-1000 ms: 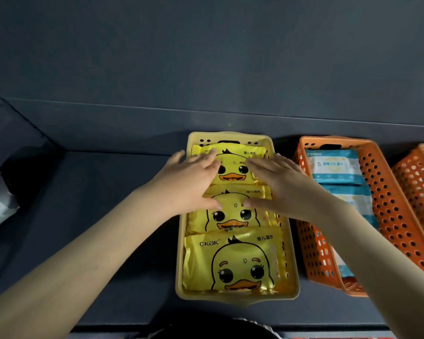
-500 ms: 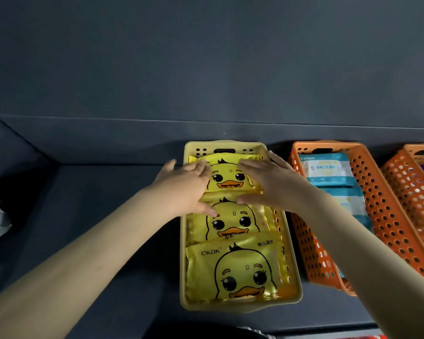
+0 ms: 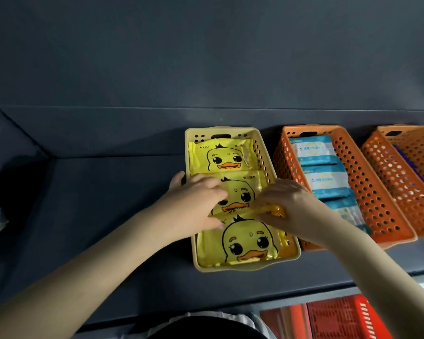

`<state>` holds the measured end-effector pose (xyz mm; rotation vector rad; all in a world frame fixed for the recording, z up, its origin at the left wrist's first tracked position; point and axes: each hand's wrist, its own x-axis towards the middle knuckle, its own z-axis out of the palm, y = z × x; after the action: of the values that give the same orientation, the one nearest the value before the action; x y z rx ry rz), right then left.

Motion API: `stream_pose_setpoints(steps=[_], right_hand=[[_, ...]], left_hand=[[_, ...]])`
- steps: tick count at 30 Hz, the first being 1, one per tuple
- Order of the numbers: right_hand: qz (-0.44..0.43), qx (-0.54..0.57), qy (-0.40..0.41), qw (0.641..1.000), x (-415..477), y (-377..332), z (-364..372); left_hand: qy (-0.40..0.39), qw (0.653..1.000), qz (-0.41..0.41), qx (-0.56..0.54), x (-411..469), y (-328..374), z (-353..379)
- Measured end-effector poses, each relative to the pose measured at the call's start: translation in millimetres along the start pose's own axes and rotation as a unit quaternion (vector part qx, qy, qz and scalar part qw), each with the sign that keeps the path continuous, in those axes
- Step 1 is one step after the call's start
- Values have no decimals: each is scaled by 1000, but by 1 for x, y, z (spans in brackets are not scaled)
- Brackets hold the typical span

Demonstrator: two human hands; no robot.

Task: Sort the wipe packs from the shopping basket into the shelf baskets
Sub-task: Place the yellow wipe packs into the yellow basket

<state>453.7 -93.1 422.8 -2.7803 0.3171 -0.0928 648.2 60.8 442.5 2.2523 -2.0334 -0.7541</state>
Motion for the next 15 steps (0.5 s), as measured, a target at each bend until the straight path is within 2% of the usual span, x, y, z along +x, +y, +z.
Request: stream_pose_setpoints(steps=[4, 11, 15], right_hand=[[-1, -15, 6, 1000, -3, -1, 1], [22, -27, -61, 998, -6, 3, 1], [-1, -68, -45, 997, -8, 1, 4]], left_hand=[[49, 998, -10, -28, -9, 6, 10], [30, 999, -39, -23, -12, 6, 15], [28, 999, -42, 9, -10, 7, 17]])
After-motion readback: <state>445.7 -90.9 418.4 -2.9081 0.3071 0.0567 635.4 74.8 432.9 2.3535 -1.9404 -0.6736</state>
